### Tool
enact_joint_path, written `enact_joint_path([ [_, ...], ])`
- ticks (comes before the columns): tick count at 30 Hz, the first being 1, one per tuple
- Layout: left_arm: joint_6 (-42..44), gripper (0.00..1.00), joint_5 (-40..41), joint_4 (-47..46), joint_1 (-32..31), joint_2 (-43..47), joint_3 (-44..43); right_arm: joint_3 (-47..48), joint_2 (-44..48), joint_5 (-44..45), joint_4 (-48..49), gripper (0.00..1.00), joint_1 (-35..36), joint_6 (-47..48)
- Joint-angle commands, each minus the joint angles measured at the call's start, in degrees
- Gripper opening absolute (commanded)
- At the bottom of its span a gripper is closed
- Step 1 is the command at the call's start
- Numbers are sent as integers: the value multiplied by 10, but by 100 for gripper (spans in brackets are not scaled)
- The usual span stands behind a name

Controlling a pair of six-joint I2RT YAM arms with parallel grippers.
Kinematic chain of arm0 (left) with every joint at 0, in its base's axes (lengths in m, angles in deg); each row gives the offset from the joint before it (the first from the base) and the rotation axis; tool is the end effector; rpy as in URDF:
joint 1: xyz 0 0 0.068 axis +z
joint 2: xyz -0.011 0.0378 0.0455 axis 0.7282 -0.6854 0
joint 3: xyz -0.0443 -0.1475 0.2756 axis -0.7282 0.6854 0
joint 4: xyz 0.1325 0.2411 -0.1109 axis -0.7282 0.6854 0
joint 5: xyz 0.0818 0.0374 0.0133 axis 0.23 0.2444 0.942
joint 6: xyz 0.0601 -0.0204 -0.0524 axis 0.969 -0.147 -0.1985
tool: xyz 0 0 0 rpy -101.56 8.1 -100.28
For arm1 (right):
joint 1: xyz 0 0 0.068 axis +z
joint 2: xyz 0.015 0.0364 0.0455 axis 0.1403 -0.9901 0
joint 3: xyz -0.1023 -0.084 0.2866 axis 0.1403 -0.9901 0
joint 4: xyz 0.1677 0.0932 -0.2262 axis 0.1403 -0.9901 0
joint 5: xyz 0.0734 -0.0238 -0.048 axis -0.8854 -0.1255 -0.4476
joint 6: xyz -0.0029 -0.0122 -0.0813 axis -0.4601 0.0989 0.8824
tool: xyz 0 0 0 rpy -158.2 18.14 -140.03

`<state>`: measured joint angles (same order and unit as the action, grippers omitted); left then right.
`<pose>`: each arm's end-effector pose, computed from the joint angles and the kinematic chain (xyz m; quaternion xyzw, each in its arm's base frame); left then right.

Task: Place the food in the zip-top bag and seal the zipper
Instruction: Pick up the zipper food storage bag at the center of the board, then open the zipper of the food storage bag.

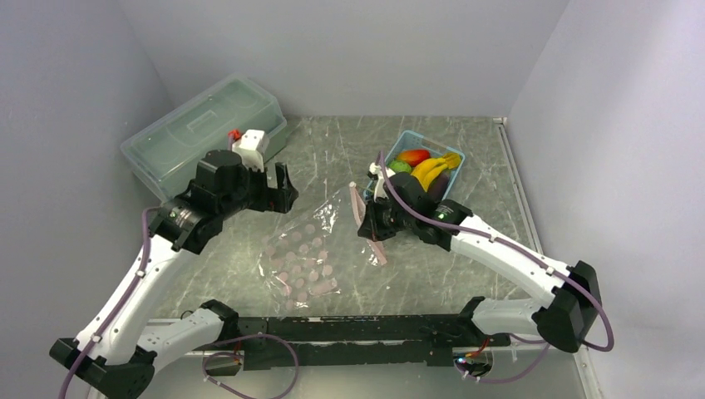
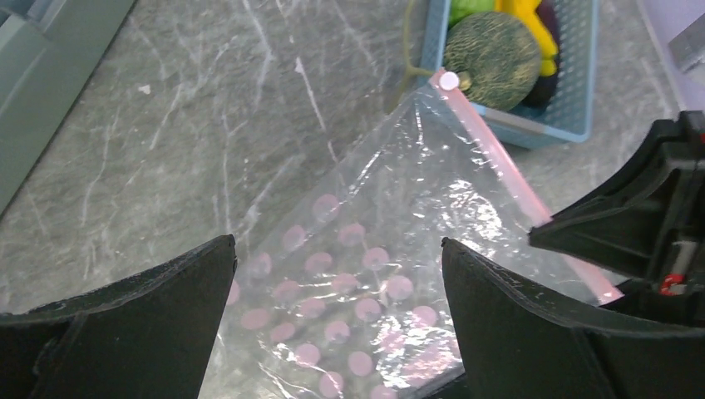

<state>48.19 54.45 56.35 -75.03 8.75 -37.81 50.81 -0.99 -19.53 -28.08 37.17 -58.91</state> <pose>0.2051 -0.1095 0.4106 0.0780 0.8599 -0.1915 0.4668 0.2080 0.2277 0.2969 -0.1696 0.8935 0.3089 0.2782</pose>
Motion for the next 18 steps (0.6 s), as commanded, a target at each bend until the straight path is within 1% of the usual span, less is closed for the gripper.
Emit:
enact_joint_path([
  [1,-41,99,-46,46,-2,-32,-73,78,-12,77,-46,0,35,31],
  [12,-84,99,-75,162,-2,-106,-232,213,-54,172,-105,0,100,65],
  [18,-116,99,-123,207,-2,-148,-304,284,-74,200,-127,0,132,86],
])
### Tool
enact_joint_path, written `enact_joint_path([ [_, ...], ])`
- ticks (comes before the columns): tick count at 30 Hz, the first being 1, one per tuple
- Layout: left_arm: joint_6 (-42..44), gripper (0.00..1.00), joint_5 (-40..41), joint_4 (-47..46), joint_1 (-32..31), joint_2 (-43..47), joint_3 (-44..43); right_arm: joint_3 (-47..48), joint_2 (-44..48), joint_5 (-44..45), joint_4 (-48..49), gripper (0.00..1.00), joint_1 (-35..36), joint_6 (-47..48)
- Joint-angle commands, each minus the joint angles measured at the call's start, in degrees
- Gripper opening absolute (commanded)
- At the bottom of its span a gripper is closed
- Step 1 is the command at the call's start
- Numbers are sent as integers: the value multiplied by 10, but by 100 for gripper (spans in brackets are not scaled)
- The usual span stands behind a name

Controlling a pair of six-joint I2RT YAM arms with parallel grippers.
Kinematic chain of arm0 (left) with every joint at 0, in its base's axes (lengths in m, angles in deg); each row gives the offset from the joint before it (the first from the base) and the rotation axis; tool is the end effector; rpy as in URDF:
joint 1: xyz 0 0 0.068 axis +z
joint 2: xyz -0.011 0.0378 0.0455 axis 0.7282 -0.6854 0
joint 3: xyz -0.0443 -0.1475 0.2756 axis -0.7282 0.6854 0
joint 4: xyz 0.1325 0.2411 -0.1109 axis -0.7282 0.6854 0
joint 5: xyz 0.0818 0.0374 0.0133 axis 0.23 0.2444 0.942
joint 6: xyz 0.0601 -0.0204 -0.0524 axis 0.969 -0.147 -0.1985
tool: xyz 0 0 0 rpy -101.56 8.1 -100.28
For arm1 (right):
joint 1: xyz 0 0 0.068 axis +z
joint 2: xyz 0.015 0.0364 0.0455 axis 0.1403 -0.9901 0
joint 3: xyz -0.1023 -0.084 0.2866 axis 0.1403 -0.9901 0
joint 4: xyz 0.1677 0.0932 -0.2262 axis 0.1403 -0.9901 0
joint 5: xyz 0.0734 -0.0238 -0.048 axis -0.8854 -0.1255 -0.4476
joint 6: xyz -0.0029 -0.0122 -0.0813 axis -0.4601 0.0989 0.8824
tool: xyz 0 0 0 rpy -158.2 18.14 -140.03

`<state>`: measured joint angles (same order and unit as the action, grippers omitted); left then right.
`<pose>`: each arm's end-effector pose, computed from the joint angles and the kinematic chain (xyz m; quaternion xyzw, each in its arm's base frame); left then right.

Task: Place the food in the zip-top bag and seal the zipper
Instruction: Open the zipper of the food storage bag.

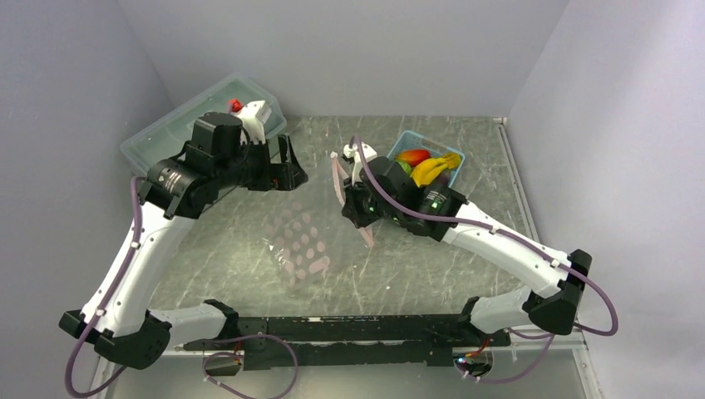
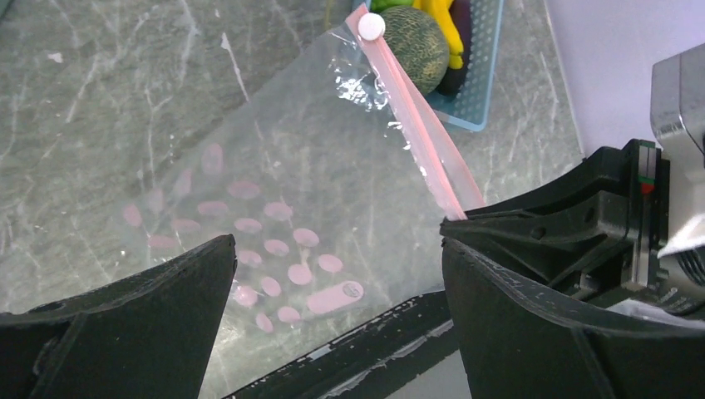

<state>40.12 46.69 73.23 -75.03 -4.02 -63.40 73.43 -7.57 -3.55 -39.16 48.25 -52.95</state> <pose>0.2195 -0.1282 0.4908 0.0499 0.8781 -0.2625 0.3969 0.1956 0.2803 0.3967 -0.2390 0.8604 0.2489 0.3751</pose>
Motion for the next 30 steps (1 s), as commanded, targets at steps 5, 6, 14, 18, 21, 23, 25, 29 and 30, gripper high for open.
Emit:
enact_joint_path([
  [5,-45,99,-58,73,-2,-50,-100,113,-38,77,-31,0,55,46],
  [6,-46,99,-59,76,-2,-53,-106,123,-43,88,-33,0,62,51],
  [14,-60,98,-70,89,-2,-64,-107,194,-101,209,-69,0,125,89],
  [18,-60,98,-63,101,-2,-65,-99,209,-119,251,-73,0,148,94],
  [21,-65,96,-58,106,-2,-66,-89,215,-124,270,-66,0,162,102],
  [23,-69,95,-60,107,-2,-66,-84,216,-124,279,-58,0,171,108],
  [25,-72,93,-62,107,-2,-66,-79,219,-125,288,-53,0,176,110],
  [29,-74,91,-61,108,-2,-68,-71,226,-125,296,-46,0,182,117],
  [30,-74,90,-61,108,-2,-69,-70,229,-126,297,-46,0,183,119],
])
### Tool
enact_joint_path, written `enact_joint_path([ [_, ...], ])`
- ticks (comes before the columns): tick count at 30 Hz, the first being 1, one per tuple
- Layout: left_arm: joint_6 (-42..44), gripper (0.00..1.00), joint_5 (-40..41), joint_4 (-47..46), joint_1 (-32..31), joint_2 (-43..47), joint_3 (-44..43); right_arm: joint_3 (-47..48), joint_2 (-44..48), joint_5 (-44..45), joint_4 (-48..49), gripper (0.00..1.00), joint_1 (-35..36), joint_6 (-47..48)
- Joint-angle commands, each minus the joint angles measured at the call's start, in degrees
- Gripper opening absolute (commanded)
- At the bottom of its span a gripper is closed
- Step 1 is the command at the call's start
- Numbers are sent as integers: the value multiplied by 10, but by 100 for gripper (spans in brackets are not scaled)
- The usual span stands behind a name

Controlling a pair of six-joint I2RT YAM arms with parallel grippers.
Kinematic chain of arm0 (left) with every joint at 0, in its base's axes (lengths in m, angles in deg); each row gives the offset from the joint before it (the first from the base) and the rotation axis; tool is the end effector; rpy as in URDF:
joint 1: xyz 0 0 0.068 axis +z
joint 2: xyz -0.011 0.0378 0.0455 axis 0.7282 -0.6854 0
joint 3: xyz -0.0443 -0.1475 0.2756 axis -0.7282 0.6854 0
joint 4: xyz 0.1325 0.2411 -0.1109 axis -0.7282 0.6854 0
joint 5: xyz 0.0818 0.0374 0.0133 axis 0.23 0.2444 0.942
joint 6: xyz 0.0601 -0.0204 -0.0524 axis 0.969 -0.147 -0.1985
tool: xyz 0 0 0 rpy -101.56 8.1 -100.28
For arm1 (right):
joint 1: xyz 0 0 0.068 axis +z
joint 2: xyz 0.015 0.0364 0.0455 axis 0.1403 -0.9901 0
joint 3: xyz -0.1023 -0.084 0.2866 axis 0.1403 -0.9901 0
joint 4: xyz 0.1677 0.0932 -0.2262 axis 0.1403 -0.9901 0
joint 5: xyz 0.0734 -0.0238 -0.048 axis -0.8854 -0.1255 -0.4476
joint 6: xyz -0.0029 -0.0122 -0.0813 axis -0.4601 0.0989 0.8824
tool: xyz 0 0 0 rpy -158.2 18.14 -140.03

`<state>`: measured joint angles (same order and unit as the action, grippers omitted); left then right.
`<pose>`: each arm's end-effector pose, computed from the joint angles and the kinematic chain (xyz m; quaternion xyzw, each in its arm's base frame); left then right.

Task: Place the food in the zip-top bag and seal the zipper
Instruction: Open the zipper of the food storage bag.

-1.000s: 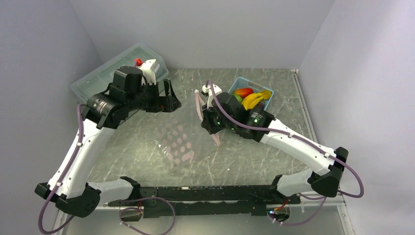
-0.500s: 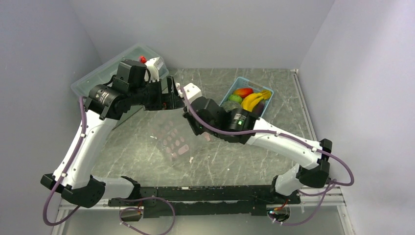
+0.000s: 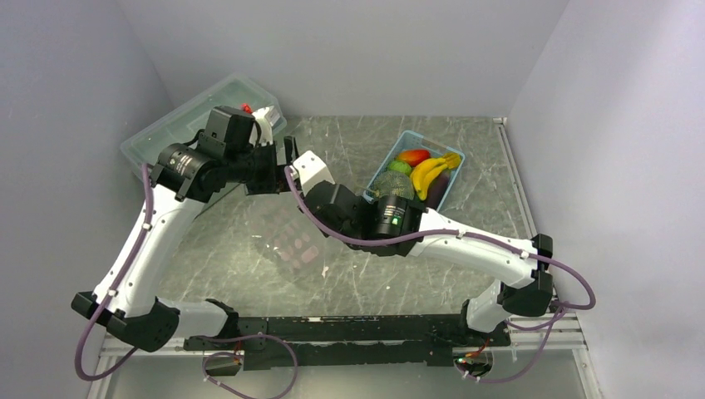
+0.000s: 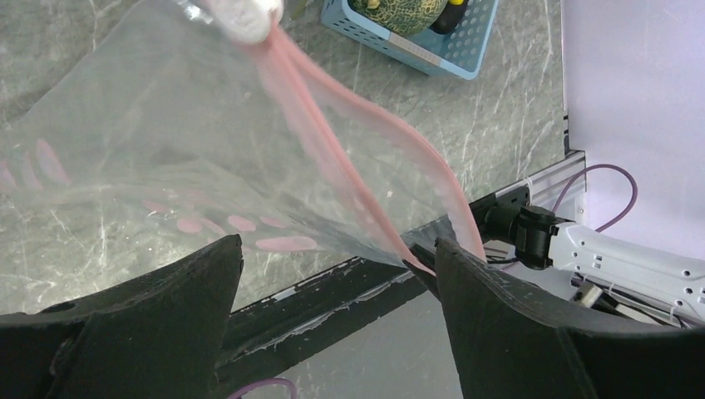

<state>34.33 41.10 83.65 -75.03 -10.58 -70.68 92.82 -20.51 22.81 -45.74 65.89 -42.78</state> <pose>0.2294 -0.1414 0.4869 0.0193 0.9129 -0.2842 0.2924 0.1450 0.3663 0.4428 -0.3348 0.8011 0.1126 0.4833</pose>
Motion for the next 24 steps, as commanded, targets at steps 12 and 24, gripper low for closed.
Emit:
enact_joint_path([
  [12,-23,78,-8,0,-2,-22,3,39,4,40,32,0,27,31],
  [24,-25,51,-21,-4,-2,-24,11,34,8,43,49,0,42,43],
])
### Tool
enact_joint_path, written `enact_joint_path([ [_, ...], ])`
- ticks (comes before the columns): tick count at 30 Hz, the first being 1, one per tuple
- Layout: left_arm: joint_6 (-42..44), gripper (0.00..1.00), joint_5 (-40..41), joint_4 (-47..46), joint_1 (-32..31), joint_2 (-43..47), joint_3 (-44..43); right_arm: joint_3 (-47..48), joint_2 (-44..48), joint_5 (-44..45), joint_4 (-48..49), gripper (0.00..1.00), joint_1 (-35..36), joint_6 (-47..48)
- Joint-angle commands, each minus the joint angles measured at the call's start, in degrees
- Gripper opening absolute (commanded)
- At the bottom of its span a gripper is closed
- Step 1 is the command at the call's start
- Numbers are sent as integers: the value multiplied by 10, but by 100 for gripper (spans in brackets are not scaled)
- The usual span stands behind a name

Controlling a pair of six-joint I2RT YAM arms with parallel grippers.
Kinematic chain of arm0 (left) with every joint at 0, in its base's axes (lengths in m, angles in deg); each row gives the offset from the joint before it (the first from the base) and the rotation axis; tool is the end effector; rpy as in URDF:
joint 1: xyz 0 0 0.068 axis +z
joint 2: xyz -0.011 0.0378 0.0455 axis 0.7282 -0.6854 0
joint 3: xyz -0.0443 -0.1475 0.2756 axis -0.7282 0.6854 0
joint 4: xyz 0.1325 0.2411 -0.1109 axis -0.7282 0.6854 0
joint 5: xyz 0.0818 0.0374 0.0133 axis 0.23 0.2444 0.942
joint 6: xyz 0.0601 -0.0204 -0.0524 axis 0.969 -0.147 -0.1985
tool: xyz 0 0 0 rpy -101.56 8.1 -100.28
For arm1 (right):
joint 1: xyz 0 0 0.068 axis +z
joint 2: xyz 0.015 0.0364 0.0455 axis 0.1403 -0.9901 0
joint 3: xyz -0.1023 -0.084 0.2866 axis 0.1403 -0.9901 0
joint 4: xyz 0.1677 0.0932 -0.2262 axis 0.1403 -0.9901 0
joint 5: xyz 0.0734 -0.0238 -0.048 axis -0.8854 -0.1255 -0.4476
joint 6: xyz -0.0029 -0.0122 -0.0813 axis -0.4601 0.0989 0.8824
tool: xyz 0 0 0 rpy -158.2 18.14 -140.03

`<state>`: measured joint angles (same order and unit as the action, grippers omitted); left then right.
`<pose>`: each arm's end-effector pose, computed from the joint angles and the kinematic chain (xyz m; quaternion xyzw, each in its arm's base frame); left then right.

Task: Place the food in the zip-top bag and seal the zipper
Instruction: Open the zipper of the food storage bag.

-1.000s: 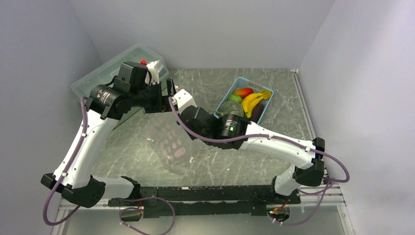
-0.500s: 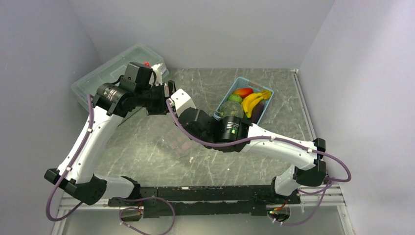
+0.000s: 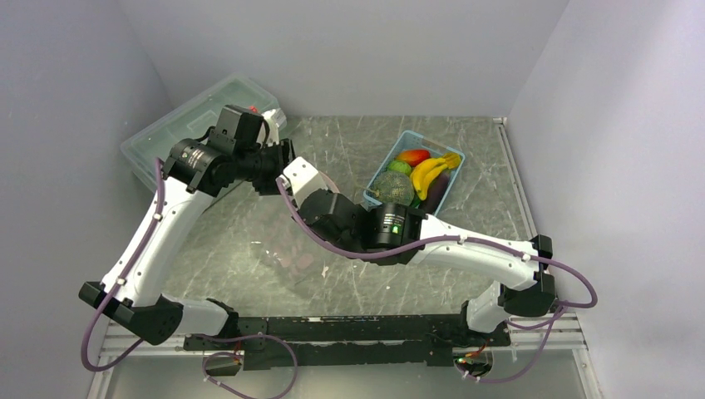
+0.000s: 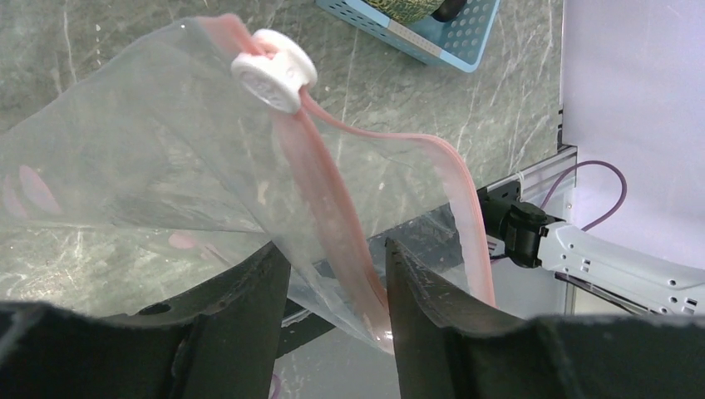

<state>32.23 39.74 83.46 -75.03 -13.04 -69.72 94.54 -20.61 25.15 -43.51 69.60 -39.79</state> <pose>0.2435 -0.1508 0.4708 0.0036 0.9226 -0.2864 0.2583 0.1237 0.3757 0.4587 -0.3552 0.7734 0.1241 0.5102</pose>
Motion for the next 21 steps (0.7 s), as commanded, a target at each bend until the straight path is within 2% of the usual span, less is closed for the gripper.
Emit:
enact_joint_path([
  [1,-4,55,-8,-1,-2,0,-1,18,6,22,24,0,5,13],
  [7,-5,72,-25,-1,-2,-2,-17,26,-13,28,5,0,6,12],
  [11,-1,76,-37,3,-2,-7,-22,37,-23,38,-3,0,9,15],
  [17,10,75,-36,21,-2,-16,-34,58,-40,56,-13,0,15,22],
  [21,19,64,-29,34,-2,-17,-32,59,-40,66,-10,0,18,24],
])
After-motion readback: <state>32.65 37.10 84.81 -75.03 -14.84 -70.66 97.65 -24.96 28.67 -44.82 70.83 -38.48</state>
